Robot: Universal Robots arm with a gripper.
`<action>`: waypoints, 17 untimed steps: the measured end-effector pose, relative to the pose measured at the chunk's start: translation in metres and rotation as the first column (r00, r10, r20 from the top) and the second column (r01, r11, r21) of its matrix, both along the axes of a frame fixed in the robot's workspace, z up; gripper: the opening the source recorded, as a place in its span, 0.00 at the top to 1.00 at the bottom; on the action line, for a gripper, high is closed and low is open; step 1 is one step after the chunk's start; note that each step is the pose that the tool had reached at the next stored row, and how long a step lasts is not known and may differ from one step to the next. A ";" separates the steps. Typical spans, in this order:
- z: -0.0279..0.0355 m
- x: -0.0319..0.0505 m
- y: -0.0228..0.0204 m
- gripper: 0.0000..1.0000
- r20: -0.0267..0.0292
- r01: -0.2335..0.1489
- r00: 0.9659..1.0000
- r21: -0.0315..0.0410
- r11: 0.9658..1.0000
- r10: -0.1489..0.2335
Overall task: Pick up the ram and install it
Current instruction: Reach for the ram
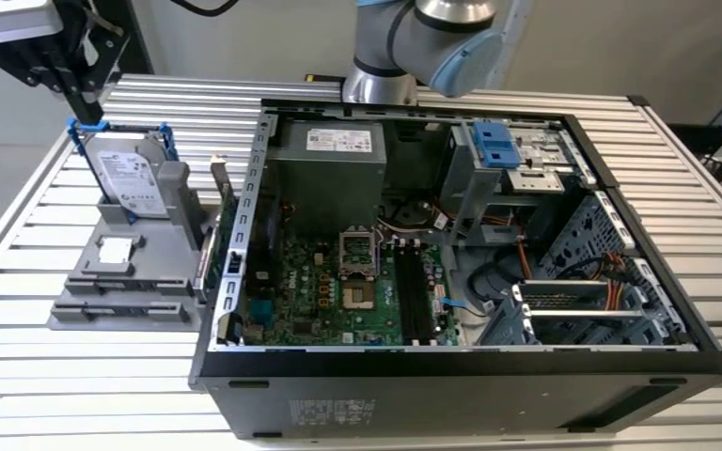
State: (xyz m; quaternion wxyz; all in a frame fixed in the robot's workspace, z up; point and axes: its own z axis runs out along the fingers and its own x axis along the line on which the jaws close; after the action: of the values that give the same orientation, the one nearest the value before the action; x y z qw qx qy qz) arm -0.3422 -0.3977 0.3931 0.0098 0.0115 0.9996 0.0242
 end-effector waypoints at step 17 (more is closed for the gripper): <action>0.0000 -0.0069 -0.0013 1.00 0.000 0.000 1.000 0.000 1.000 0.000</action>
State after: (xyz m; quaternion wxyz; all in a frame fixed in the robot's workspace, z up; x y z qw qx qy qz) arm -0.3492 -0.3990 0.3930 0.0098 0.0113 0.9996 0.0243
